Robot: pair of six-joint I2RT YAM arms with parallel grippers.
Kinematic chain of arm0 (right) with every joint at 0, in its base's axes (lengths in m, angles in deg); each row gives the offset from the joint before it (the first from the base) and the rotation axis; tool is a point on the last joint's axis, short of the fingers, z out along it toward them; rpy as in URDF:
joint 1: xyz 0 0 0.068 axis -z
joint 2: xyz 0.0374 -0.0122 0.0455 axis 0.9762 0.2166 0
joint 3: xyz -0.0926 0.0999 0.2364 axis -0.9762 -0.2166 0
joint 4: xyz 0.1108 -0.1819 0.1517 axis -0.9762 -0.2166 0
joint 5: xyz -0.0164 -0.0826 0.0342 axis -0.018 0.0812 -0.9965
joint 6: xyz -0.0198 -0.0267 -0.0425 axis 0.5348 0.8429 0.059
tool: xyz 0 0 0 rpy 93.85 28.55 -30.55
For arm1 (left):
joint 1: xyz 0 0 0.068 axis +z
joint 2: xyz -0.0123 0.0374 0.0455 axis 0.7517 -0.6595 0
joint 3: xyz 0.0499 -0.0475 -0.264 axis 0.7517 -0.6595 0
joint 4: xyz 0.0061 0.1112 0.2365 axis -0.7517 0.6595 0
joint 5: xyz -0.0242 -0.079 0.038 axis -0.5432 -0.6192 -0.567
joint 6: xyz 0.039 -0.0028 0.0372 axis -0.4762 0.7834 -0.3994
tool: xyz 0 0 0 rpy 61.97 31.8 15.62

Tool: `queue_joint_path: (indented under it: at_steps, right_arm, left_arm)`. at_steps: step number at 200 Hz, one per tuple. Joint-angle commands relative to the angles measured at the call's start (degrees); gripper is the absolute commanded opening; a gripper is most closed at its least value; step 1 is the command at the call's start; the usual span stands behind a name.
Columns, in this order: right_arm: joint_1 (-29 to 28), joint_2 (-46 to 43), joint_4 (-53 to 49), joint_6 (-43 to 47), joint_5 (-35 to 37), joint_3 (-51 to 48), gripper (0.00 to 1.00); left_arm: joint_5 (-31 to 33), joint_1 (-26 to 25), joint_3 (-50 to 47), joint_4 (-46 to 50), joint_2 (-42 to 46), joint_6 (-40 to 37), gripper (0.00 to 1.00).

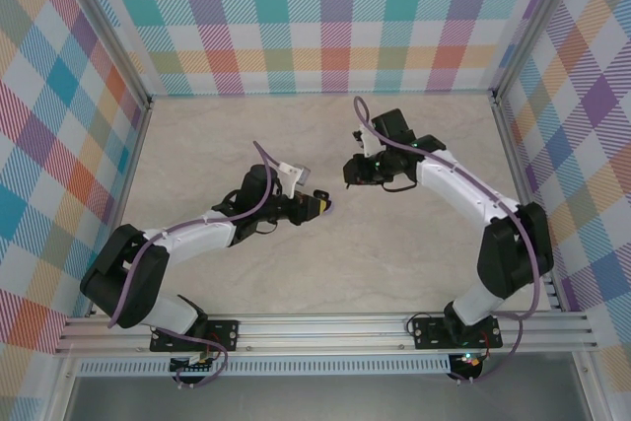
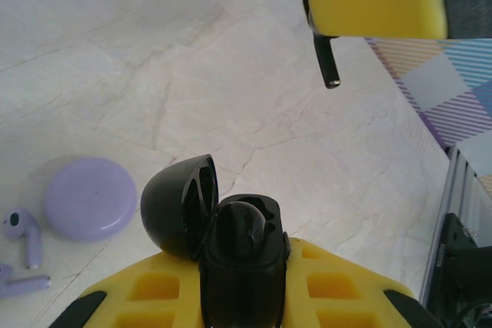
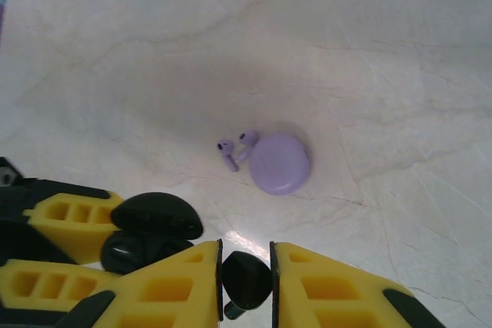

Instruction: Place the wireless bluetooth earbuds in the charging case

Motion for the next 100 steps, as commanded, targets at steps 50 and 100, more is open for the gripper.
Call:
queue_joint_path:
  at_steps: [50, 100]
  right_arm:
    - [-0.3, -9.7, 6.0, 2.3, -6.6, -2.3, 0.23]
    - [-1.3, -12.7, 7.5, 2.8, -8.0, -3.1, 0.23]
  left_arm:
    - [-6.4, -0.4, -1.6, -14.2, 0.7, 1.4, 0.03]
    - [-7.5, -1.0, -3.2, -17.8, 3.8, -0.2, 0.03]
